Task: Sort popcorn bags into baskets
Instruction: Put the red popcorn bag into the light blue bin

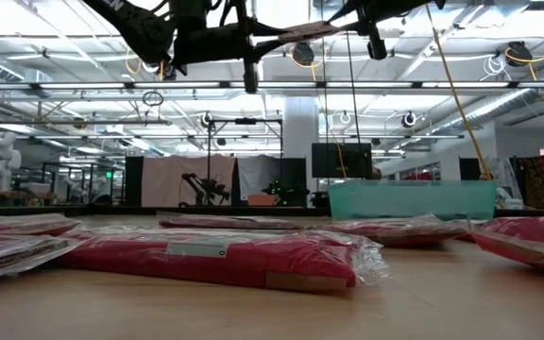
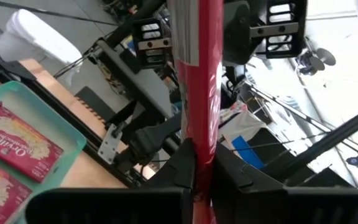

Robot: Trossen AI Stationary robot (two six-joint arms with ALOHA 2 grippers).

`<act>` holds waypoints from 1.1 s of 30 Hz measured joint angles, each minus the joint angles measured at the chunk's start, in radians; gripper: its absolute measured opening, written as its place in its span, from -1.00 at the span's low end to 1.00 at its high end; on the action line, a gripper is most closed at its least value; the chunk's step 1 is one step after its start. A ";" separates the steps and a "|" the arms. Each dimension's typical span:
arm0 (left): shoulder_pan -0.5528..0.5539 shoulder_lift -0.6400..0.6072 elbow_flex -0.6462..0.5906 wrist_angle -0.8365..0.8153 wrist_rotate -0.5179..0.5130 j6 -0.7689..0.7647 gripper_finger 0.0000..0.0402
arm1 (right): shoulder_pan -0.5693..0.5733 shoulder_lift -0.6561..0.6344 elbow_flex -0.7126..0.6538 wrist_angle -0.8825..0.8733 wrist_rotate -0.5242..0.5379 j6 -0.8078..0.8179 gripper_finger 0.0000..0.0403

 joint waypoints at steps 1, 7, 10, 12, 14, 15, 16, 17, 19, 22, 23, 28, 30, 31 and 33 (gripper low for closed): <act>-0.001 0.000 0.000 -0.002 -0.006 -0.004 -0.86 | 0.000 0.001 0.000 0.001 0.001 -0.004 -0.87; -0.015 0.000 0.000 -0.039 -0.049 0.022 -0.81 | -0.004 0.006 0.000 -0.007 0.003 -0.022 -0.95; -0.016 0.000 0.000 -0.047 -0.055 0.032 -0.80 | -0.018 0.006 -0.001 -0.038 -0.001 -0.030 -0.96; -0.012 0.000 0.000 -0.047 -0.053 0.040 -0.76 | -0.029 0.004 -0.001 -0.061 -0.002 -0.043 -0.98; -0.005 0.000 0.000 -0.047 -0.053 0.038 -0.67 | -0.041 0.001 -0.001 -0.074 -0.004 -0.048 -0.98; -0.001 0.000 0.000 -0.047 -0.054 0.034 -0.61 | -0.047 0.001 -0.001 -0.076 -0.005 -0.049 -0.98; 0.004 0.000 0.000 -0.046 -0.054 0.028 -0.53 | -0.055 0.001 -0.001 -0.078 -0.005 -0.049 -0.98; 0.008 0.000 0.000 -0.047 -0.054 0.027 -0.45 | -0.062 0.001 -0.001 -0.080 -0.006 -0.048 -0.99; 0.019 0.000 0.000 -0.055 -0.052 0.036 -0.29 | -0.079 0.001 -0.001 -0.082 -0.028 -0.049 -0.99; 0.044 0.000 0.000 -0.058 -0.013 0.035 -0.11 | -0.105 0.000 -0.001 -0.111 -0.059 -0.056 -0.99; 0.054 0.000 0.000 -0.058 0.003 0.035 -0.08 | -0.116 -0.002 -0.001 -0.137 -0.067 -0.061 -0.99; 0.104 0.000 0.000 -0.092 0.083 0.034 -0.09 | -0.159 -0.012 -0.001 -0.321 -0.083 -0.153 -0.99; 0.120 0.000 0.000 -0.122 0.113 0.039 -0.15 | -0.175 -0.012 -0.001 -0.413 -0.082 -0.208 -0.99; 0.126 0.000 0.000 -0.138 0.126 0.040 -0.19 | -0.182 -0.011 -0.001 -0.462 -0.082 -0.235 -0.99; 0.136 0.000 0.000 -0.166 0.144 0.043 -0.26 | -0.195 -0.011 -0.001 -0.547 -0.081 -0.289 -0.99</act>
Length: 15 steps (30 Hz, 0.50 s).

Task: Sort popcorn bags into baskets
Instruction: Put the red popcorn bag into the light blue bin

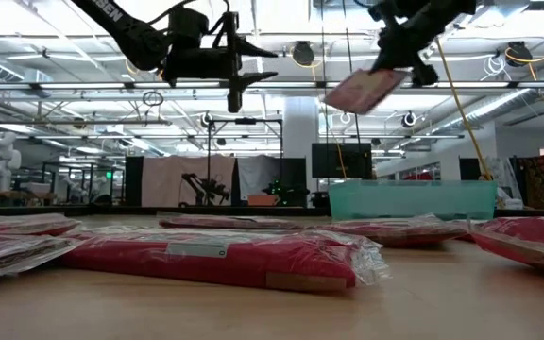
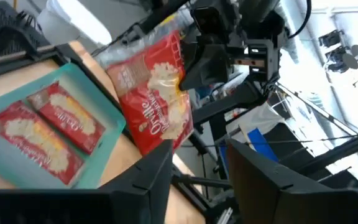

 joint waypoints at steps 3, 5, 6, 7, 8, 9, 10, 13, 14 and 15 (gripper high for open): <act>0.001 0.000 0.000 -0.032 0.023 0.001 -0.36 | -0.013 -0.001 -0.013 -0.071 0.002 -0.058 -0.99; -0.003 0.000 0.000 -0.044 0.050 0.001 -0.42 | -0.026 0.000 -0.029 -0.093 0.004 -0.074 -0.99; -0.007 0.000 0.000 -0.049 0.062 0.001 -0.45 | -0.032 0.000 -0.038 -0.092 0.003 -0.075 -0.99; -0.012 0.000 0.000 -0.056 0.072 0.002 -0.47 | -0.039 0.000 -0.049 -0.085 0.002 -0.074 -0.99; -0.018 0.000 0.000 -0.062 0.078 0.003 -0.50 | -0.046 -0.001 -0.063 -0.077 0.002 -0.072 -0.99; -0.024 0.000 0.000 -0.066 0.083 0.003 -0.52 | -0.053 -0.001 -0.077 -0.070 0.002 -0.070 -0.99; -0.031 0.000 0.000 -0.069 0.086 0.003 -0.53 | -0.058 0.000 -0.092 -0.065 0.002 -0.065 -0.99; -0.056 0.000 0.000 -0.072 0.083 0.019 -0.56 | -0.070 0.000 -0.139 -0.025 0.002 -0.027 -0.99; -0.065 0.000 0.000 -0.078 0.077 0.036 -0.58 | -0.073 0.000 -0.155 -0.008 0.001 -0.018 -0.99; -0.074 0.000 0.000 -0.085 0.075 0.057 -0.59 | -0.075 0.000 -0.170 0.005 0.001 -0.009 -0.99</act>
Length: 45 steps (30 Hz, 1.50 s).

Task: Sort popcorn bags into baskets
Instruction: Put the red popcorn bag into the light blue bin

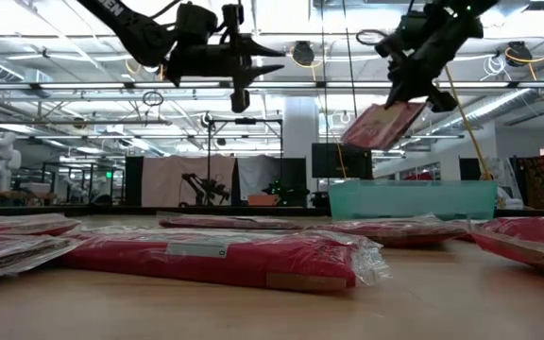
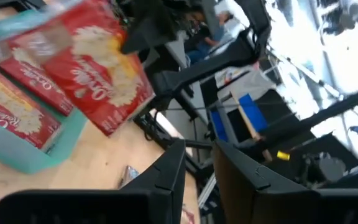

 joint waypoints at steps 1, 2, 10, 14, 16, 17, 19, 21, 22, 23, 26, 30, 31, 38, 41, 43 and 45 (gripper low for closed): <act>-0.009 0.000 0.000 -0.007 -0.001 0.022 -0.60 | -0.003 0.000 -0.013 0.010 0.000 0.010 -0.99; -0.017 0.000 0.000 -0.017 -0.001 0.044 -0.62 | -0.006 0.000 -0.025 0.025 0.000 0.024 -0.99; -0.066 0.000 0.000 -0.126 -0.002 0.129 -0.74 | -0.037 0.007 -0.083 0.181 0.003 0.084 -0.99; -0.078 0.000 0.000 -0.129 -0.008 0.173 -0.80 | -0.056 0.027 -0.110 0.236 0.034 0.123 -0.99; -0.082 0.000 0.000 -0.129 -0.016 0.193 -0.83 | -0.056 0.039 -0.129 0.247 0.033 0.148 -0.99; -0.082 0.000 0.000 -0.129 -0.018 0.202 -0.84 | -0.053 0.044 -0.140 0.249 0.031 0.157 -0.99; -0.081 0.000 0.000 -0.129 -0.018 0.215 -0.85 | -0.034 0.052 -0.156 0.252 0.032 0.170 -0.99; -0.078 0.000 0.000 -0.132 -0.019 0.228 -0.87 | -0.016 0.056 -0.172 0.272 0.034 0.186 -0.99; -0.078 0.000 0.000 -0.135 -0.019 0.232 -0.87 | -0.009 0.056 -0.179 0.284 0.043 0.197 -0.99; -0.078 0.000 0.000 -0.135 -0.019 0.236 -0.88 | -0.003 0.056 -0.189 0.302 0.056 0.211 -0.99; -0.073 0.000 0.000 -0.134 -0.020 0.249 -0.91 | 0.006 0.056 -0.217 0.361 0.081 0.255 -0.99; -0.071 0.000 0.000 -0.134 -0.019 0.271 -0.95 | 0.011 0.056 -0.238 0.392 0.109 0.269 -0.99; -0.069 0.000 0.000 -0.135 -0.020 0.275 -0.96 | 0.012 0.056 -0.245 0.391 0.112 0.267 -0.99; -0.065 0.000 0.000 -0.145 -0.020 0.335 -0.95 | 0.027 0.056 -0.292 0.397 0.095 0.281 -0.99; -0.065 0.000 0.000 -0.156 -0.024 0.340 -0.91 | 0.033 0.056 -0.310 0.411 0.080 0.304 -0.99; -0.066 0.000 0.000 -0.158 -0.027 0.340 -0.91 | 0.032 0.056 -0.325 0.438 0.080 0.310 -0.99; -0.066 0.000 0.000 -0.157 -0.028 0.341 -0.92 | 0.032 0.062 -0.336 0.460 0.080 0.311 -0.99</act>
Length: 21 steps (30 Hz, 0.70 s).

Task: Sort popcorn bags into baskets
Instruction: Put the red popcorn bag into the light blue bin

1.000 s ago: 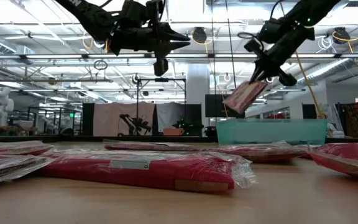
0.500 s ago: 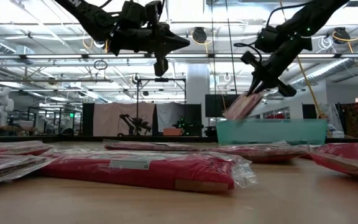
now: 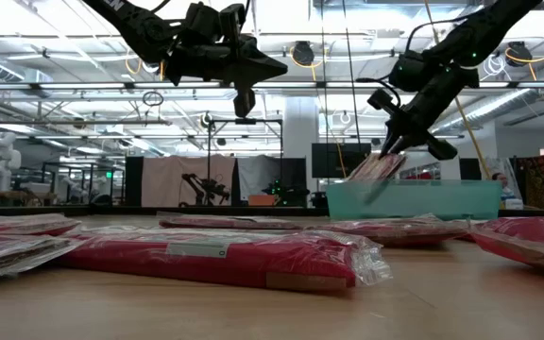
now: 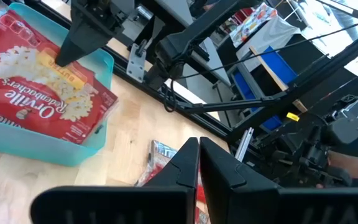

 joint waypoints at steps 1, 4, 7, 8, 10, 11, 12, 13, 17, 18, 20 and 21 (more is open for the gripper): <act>0.000 0.000 0.000 0.000 -0.001 0.004 -0.94 | 0.000 0.007 -0.003 0.005 -0.001 -0.002 -0.99; 0.000 0.000 0.000 0.000 -0.009 0.017 -0.97 | 0.002 0.038 -0.009 0.015 -0.014 -0.045 -0.99; 0.000 0.000 0.000 0.000 -0.016 0.022 -0.98 | 0.010 0.082 -0.009 0.041 -0.030 -0.068 -0.99; 0.000 0.000 0.000 0.000 -0.019 0.022 -0.97 | 0.012 0.094 -0.009 0.049 -0.030 -0.069 -0.99; 0.000 0.000 0.000 0.000 -0.023 0.022 -0.93 | 0.012 0.116 -0.009 0.085 -0.032 -0.073 -0.99; 0.000 0.000 0.000 0.000 -0.023 0.021 -0.91 | 0.013 0.127 -0.009 0.106 -0.032 -0.074 -0.98; 0.000 0.000 0.000 0.000 -0.023 0.021 -0.89 | 0.012 0.138 -0.009 0.121 -0.031 -0.075 -0.98; 0.000 0.000 0.000 0.000 -0.025 0.021 -0.87 | 0.012 0.148 -0.009 0.130 -0.031 -0.078 -0.98; 0.000 0.000 0.000 -0.001 -0.035 0.022 -0.84 | 0.013 0.176 -0.009 0.165 -0.028 -0.101 -0.98; 0.000 0.000 0.000 -0.001 -0.035 0.022 -0.85 | 0.013 0.179 -0.009 0.165 -0.025 -0.107 -0.97; 0.000 0.000 0.000 -0.001 -0.035 0.022 -0.85 | 0.013 0.180 -0.009 0.164 -0.008 -0.118 -0.94; 0.000 0.000 0.000 -0.001 -0.035 0.022 -0.85 | 0.013 0.178 -0.009 0.164 0.002 -0.121 -0.90</act>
